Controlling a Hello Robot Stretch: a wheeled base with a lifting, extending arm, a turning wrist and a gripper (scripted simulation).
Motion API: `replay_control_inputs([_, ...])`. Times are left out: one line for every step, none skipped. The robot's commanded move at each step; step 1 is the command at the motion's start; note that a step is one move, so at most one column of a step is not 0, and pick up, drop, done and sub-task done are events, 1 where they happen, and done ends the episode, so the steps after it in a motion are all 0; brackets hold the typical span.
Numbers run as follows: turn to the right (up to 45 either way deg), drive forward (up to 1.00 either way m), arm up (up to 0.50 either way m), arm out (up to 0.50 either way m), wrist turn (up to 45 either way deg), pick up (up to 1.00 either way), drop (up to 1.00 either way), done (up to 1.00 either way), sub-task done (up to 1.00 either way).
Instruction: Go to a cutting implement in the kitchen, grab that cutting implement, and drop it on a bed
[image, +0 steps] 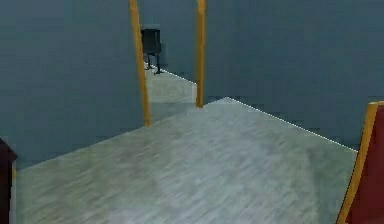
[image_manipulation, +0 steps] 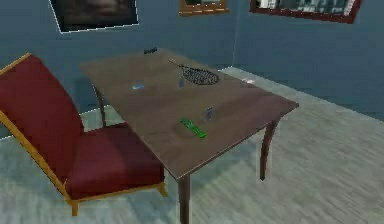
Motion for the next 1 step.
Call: replay_control_inputs([0.0, 1.0, 0.0, 0.0, 0.0, 0.0, 0.0, 0.0, 0.0])
